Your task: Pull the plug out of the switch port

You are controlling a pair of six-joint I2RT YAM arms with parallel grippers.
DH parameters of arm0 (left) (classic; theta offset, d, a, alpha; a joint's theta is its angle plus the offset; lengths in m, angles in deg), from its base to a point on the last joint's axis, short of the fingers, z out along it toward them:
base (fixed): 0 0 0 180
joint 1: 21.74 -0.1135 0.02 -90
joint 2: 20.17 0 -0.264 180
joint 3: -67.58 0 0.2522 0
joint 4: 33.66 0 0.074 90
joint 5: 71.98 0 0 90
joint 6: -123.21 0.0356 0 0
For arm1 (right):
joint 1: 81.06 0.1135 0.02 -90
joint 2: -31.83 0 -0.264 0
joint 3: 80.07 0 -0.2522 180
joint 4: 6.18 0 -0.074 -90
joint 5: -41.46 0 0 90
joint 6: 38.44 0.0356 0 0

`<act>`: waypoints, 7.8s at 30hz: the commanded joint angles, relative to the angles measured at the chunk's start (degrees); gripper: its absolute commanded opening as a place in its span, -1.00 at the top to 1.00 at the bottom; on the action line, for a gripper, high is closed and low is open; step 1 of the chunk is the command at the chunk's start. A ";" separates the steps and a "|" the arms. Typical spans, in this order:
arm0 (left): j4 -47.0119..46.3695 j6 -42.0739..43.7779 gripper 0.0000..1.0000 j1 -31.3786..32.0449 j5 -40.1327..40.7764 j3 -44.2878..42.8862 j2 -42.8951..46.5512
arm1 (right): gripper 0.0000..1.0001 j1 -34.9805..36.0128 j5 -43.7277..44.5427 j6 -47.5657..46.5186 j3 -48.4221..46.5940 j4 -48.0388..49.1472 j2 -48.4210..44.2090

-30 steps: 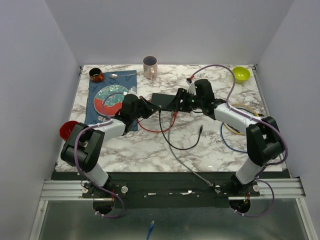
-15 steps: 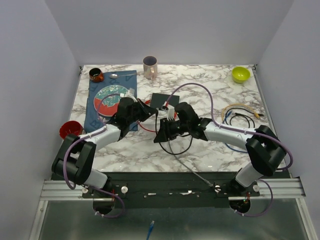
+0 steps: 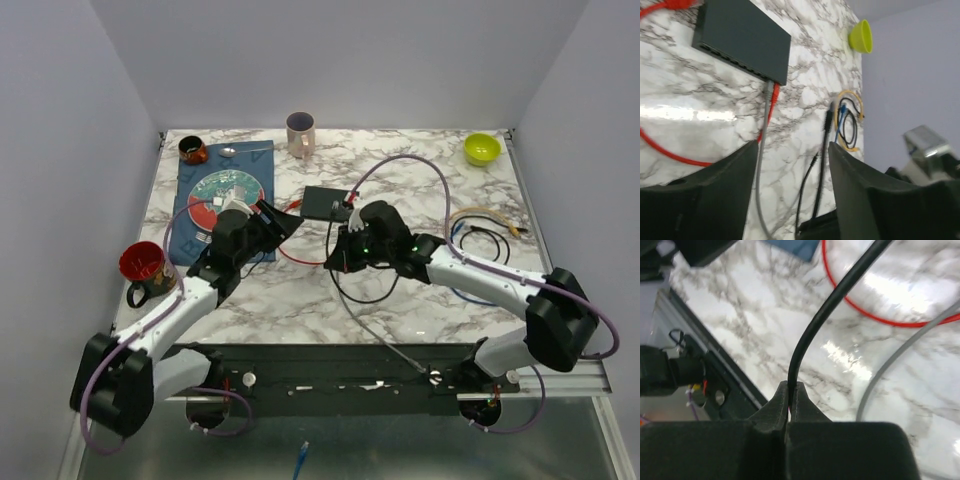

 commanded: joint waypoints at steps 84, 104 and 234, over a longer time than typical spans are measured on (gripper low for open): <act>-11.93 -3.78 -0.04 2.36 -15.23 -26.23 -51.79 | 0.99 -25.87 -7.77 6.83 -35.69 -5.63 43.17; -11.84 -8.88 0.17 3.50 -12.60 -28.95 -55.13 | 0.99 -25.69 -7.94 6.92 -34.90 -5.71 43.61; -0.77 4.83 1.00 1.92 -2.13 -0.83 -4.08 | -0.42 9.11 13.86 2.44 9.13 -0.27 -8.34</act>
